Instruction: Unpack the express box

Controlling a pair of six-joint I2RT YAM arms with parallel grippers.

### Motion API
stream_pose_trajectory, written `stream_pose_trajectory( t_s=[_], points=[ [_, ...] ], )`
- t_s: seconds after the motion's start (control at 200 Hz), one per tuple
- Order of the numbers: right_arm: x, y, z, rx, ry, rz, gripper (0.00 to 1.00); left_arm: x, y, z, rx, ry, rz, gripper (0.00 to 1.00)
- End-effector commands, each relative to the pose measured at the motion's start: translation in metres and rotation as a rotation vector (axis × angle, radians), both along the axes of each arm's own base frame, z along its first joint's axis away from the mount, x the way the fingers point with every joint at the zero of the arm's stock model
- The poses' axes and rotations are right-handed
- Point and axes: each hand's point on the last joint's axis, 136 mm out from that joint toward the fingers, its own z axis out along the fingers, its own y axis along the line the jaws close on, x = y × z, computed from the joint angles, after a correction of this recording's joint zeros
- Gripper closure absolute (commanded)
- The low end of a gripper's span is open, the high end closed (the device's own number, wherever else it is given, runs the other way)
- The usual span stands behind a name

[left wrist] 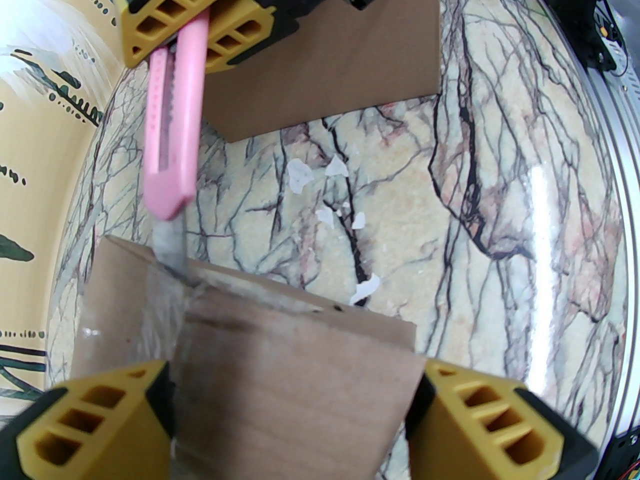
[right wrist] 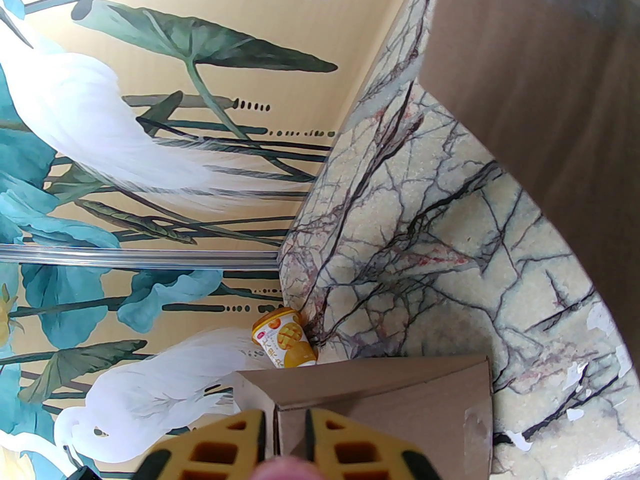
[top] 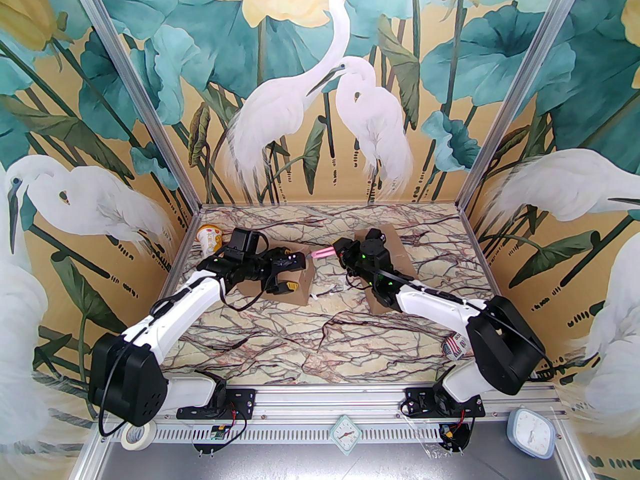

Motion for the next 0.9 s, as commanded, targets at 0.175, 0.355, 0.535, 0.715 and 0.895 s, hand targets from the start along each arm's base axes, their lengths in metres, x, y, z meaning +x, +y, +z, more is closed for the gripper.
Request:
stream_pose_trajectory(
  t_s=[0.175,0.355,0.535,0.715,0.895],
  points=[
    [-0.009,-0.008,0.003,-0.100,-0.003,0.039,1.00,-0.021,-0.007,0.010,-0.038,0.014,-0.028,0.25],
    [-0.012,-0.008,0.008,-0.099,-0.022,0.050,1.00,-0.017,-0.009,0.011,-0.029,-0.047,-0.017,0.20],
    [-0.016,-0.016,0.018,-0.108,-0.054,0.019,1.00,-0.013,-0.006,0.013,-0.029,-0.093,0.013,0.14],
    [-0.020,-0.017,0.027,-0.120,-0.082,0.017,1.00,-0.013,-0.006,0.011,-0.031,-0.097,0.022,0.14],
    [-0.020,-0.011,0.015,-0.134,-0.054,0.031,1.00,-0.013,-0.006,0.010,-0.025,-0.091,0.017,0.14]
  ],
)
